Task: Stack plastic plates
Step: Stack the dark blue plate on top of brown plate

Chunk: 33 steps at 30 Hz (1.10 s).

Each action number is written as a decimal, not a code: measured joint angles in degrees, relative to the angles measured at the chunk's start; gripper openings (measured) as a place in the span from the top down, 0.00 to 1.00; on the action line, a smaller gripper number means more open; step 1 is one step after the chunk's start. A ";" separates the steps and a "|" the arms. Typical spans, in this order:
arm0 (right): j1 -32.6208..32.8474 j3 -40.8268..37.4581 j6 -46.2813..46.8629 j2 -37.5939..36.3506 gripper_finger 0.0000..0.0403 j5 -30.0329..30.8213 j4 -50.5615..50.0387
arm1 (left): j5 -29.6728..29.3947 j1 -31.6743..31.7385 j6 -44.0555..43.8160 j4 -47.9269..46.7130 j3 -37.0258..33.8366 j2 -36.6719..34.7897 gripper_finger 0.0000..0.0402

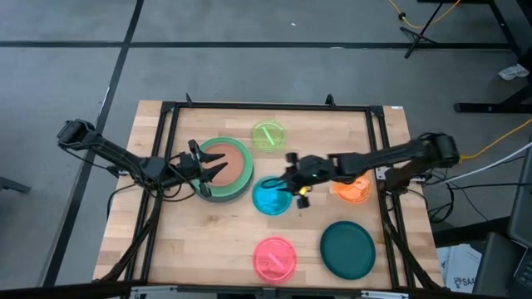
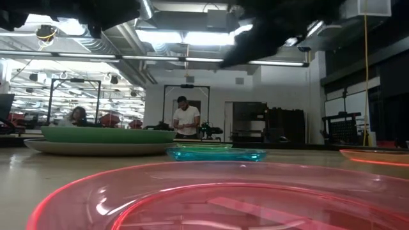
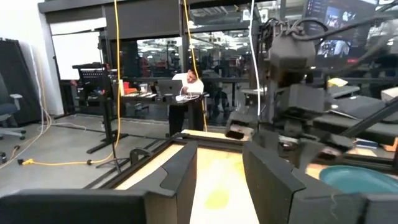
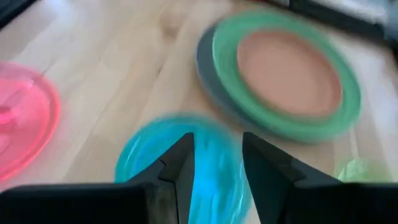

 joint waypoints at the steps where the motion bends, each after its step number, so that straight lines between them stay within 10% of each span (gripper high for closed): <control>1: 0.37 -0.97 1.17 -1.91 0.69 0.52 -2.03 | 0.43 0.00 -0.19 0.22 0.02 0.22 0.69; 21: 14.98 -2.33 35.95 -8.01 0.69 -5.23 -45.92 | 2.67 1.62 -2.31 -0.35 0.02 2.27 0.69; 33: 27.16 -5.75 41.74 -6.76 0.69 -1.47 -45.65 | 2.68 1.62 -2.38 -0.42 0.02 2.27 0.69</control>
